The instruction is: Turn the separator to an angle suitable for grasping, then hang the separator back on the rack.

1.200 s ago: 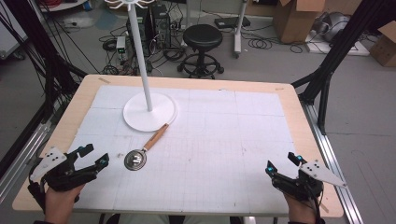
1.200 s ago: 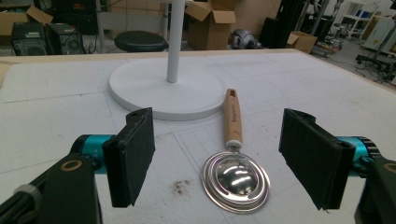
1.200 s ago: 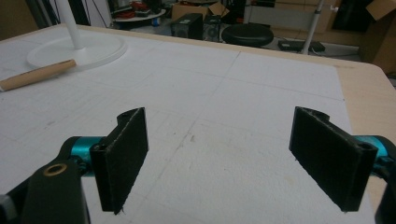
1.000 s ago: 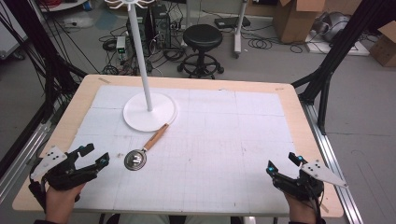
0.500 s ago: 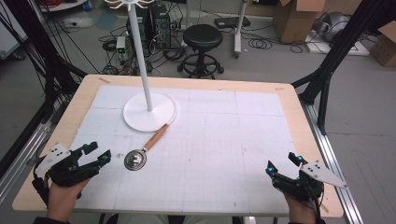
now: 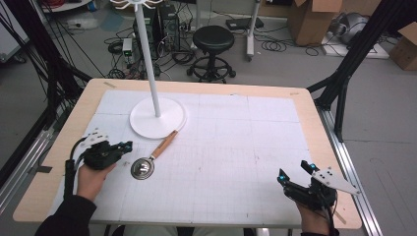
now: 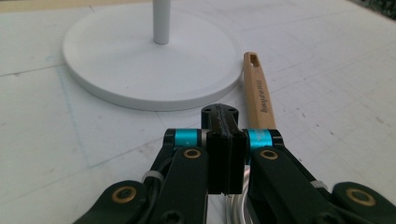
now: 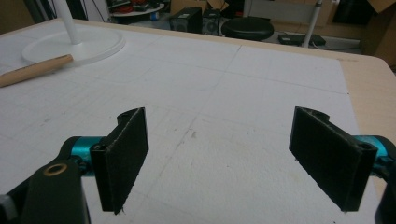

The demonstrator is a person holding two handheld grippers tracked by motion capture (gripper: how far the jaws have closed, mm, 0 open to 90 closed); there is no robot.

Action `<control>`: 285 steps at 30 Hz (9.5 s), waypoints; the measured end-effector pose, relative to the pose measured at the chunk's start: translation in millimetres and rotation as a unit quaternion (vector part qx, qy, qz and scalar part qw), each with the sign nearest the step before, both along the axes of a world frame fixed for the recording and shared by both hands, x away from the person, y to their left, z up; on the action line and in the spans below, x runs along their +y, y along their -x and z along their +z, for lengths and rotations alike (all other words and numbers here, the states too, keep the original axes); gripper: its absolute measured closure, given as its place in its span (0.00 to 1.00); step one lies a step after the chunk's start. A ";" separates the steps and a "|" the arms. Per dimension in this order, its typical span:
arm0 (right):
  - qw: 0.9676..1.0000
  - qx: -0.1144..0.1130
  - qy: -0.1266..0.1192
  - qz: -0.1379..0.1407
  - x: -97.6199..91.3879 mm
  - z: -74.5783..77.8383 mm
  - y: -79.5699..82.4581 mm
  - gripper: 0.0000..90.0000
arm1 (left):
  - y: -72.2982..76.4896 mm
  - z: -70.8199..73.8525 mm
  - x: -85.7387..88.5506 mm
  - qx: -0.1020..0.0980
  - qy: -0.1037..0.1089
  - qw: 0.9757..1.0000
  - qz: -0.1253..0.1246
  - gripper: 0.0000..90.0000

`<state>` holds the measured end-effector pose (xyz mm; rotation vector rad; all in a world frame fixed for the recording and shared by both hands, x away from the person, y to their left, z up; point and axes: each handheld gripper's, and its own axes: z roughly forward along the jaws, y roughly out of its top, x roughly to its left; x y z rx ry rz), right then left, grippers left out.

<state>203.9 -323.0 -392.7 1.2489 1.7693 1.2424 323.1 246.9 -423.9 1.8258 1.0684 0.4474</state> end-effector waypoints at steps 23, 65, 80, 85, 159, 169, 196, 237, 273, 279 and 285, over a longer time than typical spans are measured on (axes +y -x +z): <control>1.000 -0.002 -0.004 0.000 -0.9 1.3 4.0 0.21 | -5.6 -19.3 -38.1 0.063 -0.088 0.990 -0.093 1.00; 1.000 0.001 -0.008 0.000 0.5 2.2 6.4 0.21 | 28.1 -5.6 -95.6 0.044 -0.106 0.989 -0.095 1.00; 1.000 0.001 -0.008 0.001 0.1 2.8 7.1 0.21 | 47.1 -16.8 -86.9 0.049 -0.124 0.986 -0.103 1.00; 1.000 0.000 -0.008 0.001 -0.5 2.6 7.1 0.21 | 54.8 -17.8 -82.8 0.048 -0.118 0.986 -0.106 1.00; 1.000 -0.009 -0.002 0.025 1.3 5.8 6.8 0.21 | 68.5 25.8 5.9 -0.089 0.082 0.993 -0.009 0.22; 1.000 -0.006 -0.001 0.031 3.7 5.2 3.6 0.21 | 51.0 27.8 -6.0 -0.065 0.073 0.995 -0.011 0.25; 0.999 -0.002 0.001 0.033 2.7 4.0 2.8 0.21 | -4.5 -11.8 -82.4 0.072 -0.061 0.992 -0.082 0.47; 1.000 0.002 0.001 0.029 0.6 2.7 2.5 0.21 | -10.4 -14.5 -108.4 0.062 -0.133 0.986 -0.076 0.70; 0.999 -0.006 -0.012 0.047 3.7 5.0 4.2 0.21 | 33.7 33.5 -87.8 -0.019 -0.007 0.994 -0.109 0.75; 0.994 -0.016 -0.046 0.096 9.5 10.6 4.9 0.21 | 49.9 41.5 -76.0 -0.049 0.057 0.987 -0.144 0.75; 0.982 -0.008 -0.078 0.172 25.3 17.4 2.9 0.21 | 60.9 49.0 -65.3 -0.067 0.102 0.979 -0.163 0.75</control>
